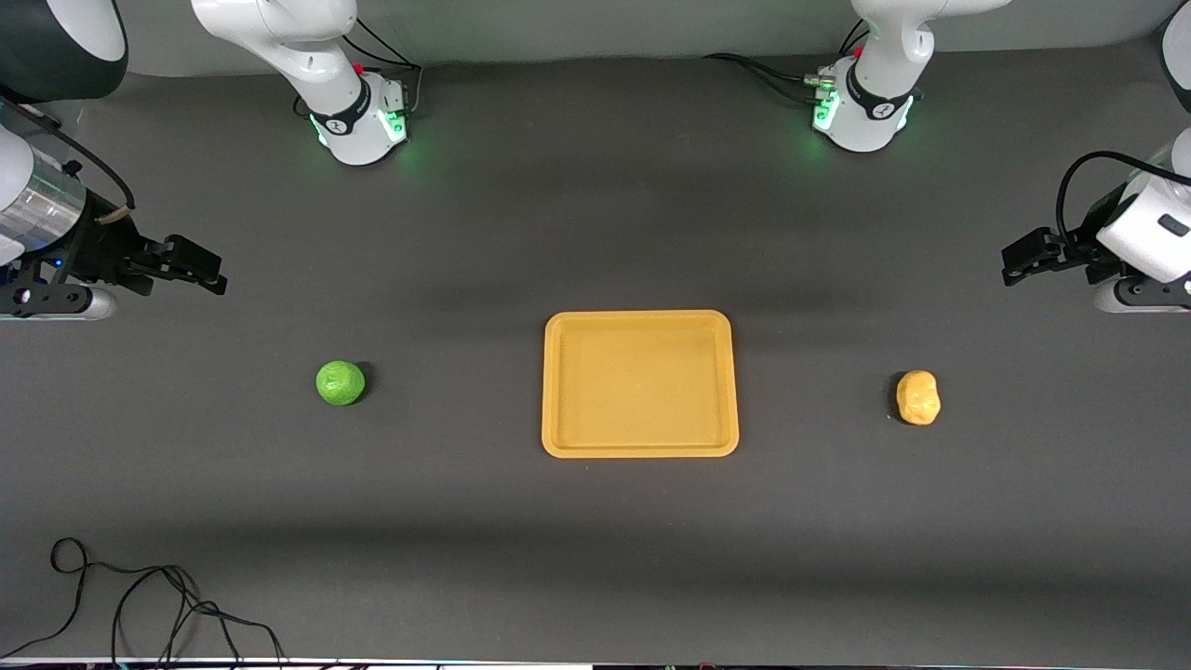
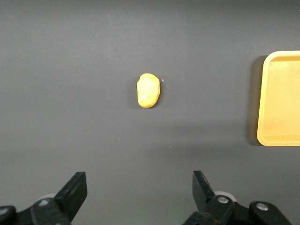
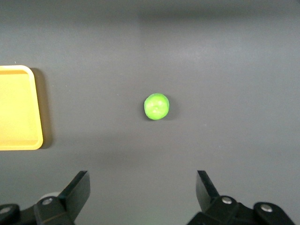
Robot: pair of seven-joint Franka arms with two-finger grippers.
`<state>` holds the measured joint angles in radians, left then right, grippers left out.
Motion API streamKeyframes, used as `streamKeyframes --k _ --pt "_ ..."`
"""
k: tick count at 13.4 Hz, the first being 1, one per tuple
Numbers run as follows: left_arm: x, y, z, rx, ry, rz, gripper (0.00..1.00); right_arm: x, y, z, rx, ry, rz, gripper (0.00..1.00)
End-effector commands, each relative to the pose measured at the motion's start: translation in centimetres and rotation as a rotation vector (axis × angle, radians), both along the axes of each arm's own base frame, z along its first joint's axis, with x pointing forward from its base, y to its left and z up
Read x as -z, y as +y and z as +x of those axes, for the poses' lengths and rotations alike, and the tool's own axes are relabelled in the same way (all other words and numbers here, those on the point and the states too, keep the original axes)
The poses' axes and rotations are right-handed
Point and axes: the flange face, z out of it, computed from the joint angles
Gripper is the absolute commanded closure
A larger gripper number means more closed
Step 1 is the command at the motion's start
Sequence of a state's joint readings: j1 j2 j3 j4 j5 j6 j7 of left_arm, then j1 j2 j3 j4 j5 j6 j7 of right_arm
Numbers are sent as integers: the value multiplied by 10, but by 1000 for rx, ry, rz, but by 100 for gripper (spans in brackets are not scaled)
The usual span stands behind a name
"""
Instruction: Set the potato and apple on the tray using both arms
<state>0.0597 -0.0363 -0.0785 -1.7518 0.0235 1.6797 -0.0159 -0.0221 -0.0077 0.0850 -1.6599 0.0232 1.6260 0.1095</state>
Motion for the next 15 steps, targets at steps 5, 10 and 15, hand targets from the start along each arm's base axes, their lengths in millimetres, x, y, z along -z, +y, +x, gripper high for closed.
streamKeyframes --k 5,10,15 --pt "-4 3 1 14 6 -9 0 8 -1 3 -17 25 -12 0" --pt "74 9 47 19 15 -16 0 8 4 5 -25 17 -13 0" --pt "222 7 79 31 44 -30 0 29 1 13 -40 40 -67 0"
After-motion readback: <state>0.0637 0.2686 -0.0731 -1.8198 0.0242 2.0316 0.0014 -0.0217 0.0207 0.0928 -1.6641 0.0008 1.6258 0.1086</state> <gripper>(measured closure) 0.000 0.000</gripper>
